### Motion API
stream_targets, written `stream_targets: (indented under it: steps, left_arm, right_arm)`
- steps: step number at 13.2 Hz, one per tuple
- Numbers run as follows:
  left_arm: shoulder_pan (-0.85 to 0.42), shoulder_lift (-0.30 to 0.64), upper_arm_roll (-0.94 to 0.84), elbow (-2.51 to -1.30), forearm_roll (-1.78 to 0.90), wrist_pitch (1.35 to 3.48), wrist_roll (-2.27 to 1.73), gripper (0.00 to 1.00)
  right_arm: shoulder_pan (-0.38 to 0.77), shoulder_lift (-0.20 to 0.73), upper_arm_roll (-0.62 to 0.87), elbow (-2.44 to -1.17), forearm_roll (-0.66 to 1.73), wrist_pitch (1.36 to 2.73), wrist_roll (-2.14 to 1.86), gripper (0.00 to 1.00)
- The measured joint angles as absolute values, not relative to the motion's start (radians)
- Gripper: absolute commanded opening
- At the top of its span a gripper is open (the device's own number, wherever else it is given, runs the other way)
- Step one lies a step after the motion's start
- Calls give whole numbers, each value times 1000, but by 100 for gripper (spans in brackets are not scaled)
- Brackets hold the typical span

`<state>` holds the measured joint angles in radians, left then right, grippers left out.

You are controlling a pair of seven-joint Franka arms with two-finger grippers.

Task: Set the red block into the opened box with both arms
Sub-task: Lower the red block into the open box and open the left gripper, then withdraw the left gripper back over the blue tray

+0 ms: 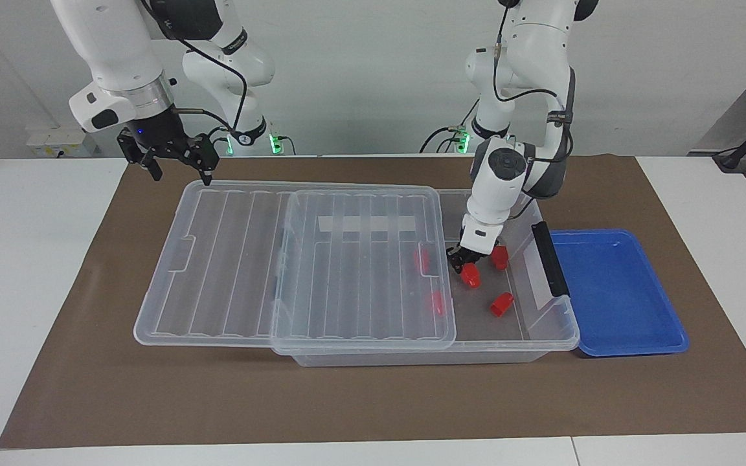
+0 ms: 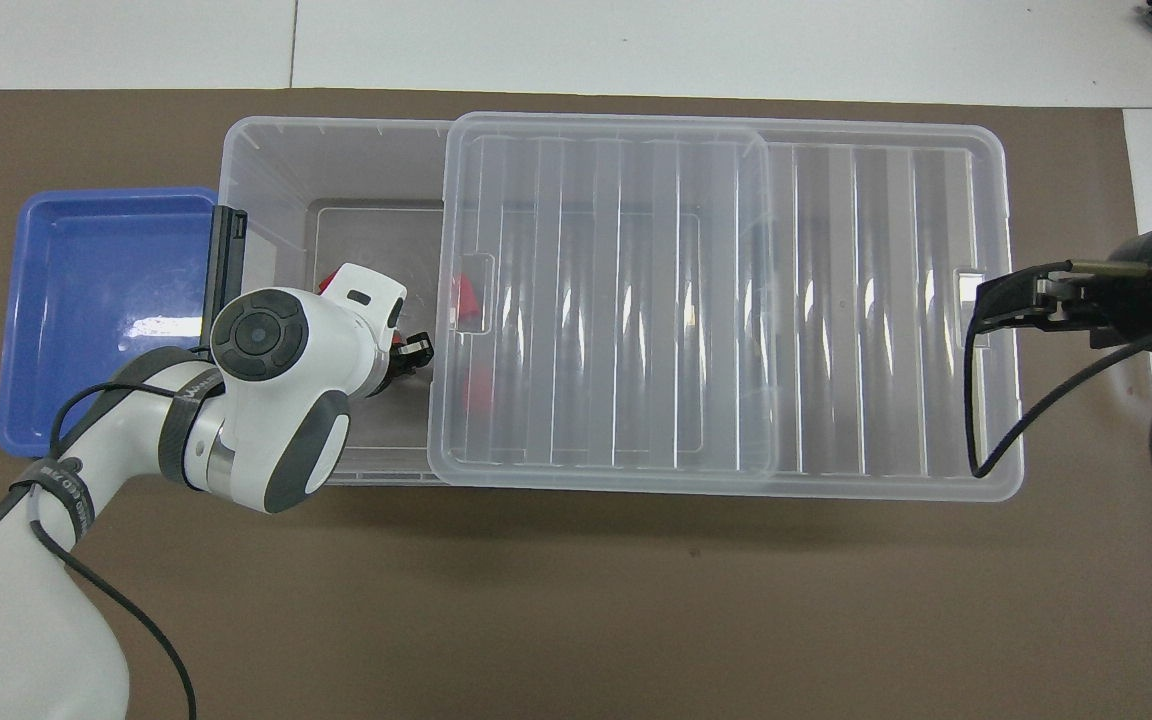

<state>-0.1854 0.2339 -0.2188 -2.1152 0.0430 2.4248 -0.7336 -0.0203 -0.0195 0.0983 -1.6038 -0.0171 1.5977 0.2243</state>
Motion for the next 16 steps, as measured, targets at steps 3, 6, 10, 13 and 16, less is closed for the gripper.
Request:
stream_targets:
  steps: [3, 6, 10, 13, 16]
  left_arm:
    - [-186, 236, -219, -2115, 55, 2426, -734, 26]
    - [-187, 237, -219, -2115, 57, 2426, -734, 100]
    - [-187, 237, -219, -2115, 57, 2426, -734, 100]
    - [-187, 234, -216, -2090, 58, 2378, -733, 100]
    - [-182, 192, -205, -1907, 113, 2055, -670, 100]
  right_arm:
    - [-20, -19, 98, -1604, -17, 1598, 224, 100]
    - [-20, -19, 98, -1604, -17, 1598, 224, 100]
    - [-20, -19, 98, -1604, -17, 1598, 224, 100]
    - [-20, -19, 98, -1604, -17, 1598, 224, 100]
    - [-20, -19, 98, -1604, -17, 1598, 224, 100]
